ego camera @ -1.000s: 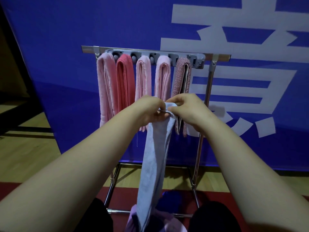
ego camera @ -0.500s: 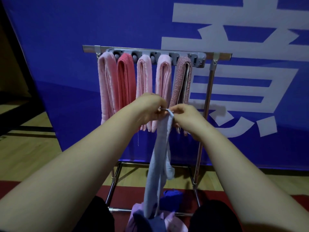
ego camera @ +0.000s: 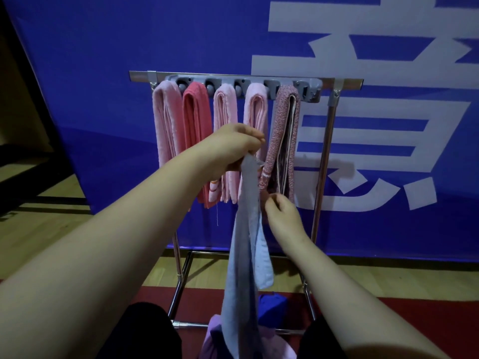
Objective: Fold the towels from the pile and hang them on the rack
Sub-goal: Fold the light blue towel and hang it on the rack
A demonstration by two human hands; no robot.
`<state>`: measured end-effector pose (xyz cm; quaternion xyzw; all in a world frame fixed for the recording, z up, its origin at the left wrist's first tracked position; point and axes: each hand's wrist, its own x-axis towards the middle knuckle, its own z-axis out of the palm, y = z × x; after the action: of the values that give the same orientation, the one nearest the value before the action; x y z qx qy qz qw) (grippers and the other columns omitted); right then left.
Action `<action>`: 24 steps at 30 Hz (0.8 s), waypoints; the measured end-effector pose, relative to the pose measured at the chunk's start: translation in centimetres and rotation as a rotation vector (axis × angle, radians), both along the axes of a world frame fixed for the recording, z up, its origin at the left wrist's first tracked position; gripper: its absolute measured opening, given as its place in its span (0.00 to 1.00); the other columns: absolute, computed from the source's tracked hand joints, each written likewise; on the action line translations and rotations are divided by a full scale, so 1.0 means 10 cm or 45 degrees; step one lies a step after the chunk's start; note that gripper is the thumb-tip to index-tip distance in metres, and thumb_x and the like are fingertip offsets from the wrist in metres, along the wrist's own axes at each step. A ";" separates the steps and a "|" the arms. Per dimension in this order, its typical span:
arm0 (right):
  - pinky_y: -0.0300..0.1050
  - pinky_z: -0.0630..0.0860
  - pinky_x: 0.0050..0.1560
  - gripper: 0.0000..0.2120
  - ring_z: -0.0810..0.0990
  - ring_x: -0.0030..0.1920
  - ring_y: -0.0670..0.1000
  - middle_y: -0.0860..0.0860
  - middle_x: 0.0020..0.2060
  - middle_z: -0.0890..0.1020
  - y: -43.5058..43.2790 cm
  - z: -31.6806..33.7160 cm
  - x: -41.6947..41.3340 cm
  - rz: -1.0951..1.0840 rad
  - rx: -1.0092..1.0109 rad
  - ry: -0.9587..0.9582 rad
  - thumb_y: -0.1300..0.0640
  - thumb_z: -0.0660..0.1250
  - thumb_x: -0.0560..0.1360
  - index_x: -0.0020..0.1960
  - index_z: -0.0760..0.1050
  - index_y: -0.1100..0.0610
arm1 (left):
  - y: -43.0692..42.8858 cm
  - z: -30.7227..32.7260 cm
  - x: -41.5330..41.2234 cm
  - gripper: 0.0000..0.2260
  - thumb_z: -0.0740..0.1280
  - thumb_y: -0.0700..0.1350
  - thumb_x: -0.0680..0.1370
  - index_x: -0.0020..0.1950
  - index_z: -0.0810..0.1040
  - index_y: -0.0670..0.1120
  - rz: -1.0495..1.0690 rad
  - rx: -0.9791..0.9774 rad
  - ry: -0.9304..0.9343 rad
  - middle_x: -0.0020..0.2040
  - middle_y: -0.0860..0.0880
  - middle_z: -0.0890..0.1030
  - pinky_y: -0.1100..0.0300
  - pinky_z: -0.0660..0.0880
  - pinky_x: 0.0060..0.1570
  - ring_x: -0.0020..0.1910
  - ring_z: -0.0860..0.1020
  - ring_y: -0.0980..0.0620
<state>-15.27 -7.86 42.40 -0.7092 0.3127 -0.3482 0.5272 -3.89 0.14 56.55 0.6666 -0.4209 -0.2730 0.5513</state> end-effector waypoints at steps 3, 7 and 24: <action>0.31 0.76 0.40 0.11 0.81 0.45 0.42 0.49 0.46 0.83 0.13 0.05 0.00 0.170 -0.050 -0.152 0.49 0.60 0.81 0.53 0.78 0.54 | -0.02 -0.02 0.04 0.10 0.64 0.34 0.76 0.52 0.78 0.47 0.006 -0.017 0.041 0.60 0.41 0.81 0.61 0.76 0.38 0.41 0.76 0.52; 0.31 0.75 0.37 0.09 0.81 0.43 0.40 0.49 0.46 0.81 0.16 0.00 0.05 0.154 -0.161 -0.039 0.51 0.66 0.78 0.55 0.75 0.55 | -0.05 -0.05 0.09 0.08 0.65 0.36 0.76 0.50 0.78 0.47 0.016 -0.040 0.039 0.61 0.38 0.80 0.56 0.76 0.42 0.44 0.77 0.48; 0.40 0.69 0.29 0.12 0.72 0.33 0.49 0.54 0.33 0.76 -0.38 0.39 -0.13 -0.187 -0.082 0.276 0.54 0.77 0.68 0.40 0.77 0.60 | 0.14 -0.37 0.31 0.31 0.59 0.33 0.72 0.71 0.73 0.55 -0.389 1.077 -1.509 0.54 0.46 0.79 0.52 0.81 0.45 0.46 0.80 0.45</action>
<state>-16.56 -11.68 46.28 -0.7346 0.4076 -0.3170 0.4402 -0.81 1.55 52.86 0.7915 -0.5946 -0.0799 -0.1161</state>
